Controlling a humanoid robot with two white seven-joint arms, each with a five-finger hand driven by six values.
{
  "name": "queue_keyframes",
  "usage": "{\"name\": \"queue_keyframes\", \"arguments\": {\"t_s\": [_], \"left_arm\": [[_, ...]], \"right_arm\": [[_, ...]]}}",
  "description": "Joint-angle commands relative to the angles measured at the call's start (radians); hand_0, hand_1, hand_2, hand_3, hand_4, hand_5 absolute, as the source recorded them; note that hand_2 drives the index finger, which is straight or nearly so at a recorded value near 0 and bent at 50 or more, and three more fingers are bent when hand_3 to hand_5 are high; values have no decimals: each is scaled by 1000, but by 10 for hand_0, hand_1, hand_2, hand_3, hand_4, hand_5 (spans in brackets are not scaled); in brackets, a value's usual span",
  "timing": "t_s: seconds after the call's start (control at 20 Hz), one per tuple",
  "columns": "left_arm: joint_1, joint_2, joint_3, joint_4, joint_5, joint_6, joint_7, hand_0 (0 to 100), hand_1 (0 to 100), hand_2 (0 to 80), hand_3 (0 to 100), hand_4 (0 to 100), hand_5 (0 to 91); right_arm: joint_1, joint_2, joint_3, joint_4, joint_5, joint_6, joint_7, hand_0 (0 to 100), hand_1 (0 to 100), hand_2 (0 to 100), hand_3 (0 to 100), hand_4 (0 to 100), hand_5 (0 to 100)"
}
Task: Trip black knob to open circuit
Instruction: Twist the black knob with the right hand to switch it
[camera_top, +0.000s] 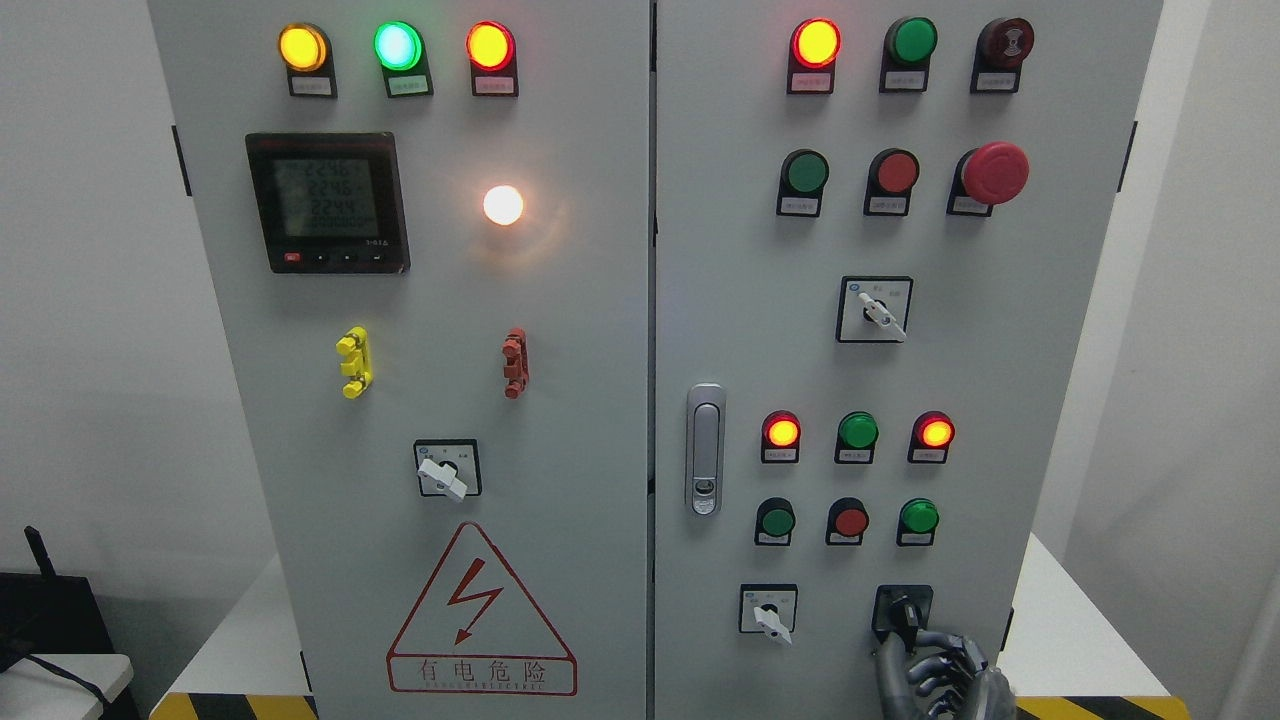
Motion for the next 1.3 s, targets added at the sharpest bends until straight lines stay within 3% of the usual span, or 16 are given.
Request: {"name": "queue_keyframes", "arguments": {"t_s": [0.0, 1.25], "left_arm": [[-8, 0, 0, 0, -34, 0, 1, 120, 389, 0, 0, 0, 0], [-8, 0, 0, 0, -32, 0, 1, 120, 389, 0, 0, 0, 0]], "right_arm": [[2, 1, 2, -2, 0, -2, 3, 447, 735, 535, 840, 883, 912], [2, 3, 12, -3, -5, -6, 8, 425, 722, 561, 861, 894, 918]]}}
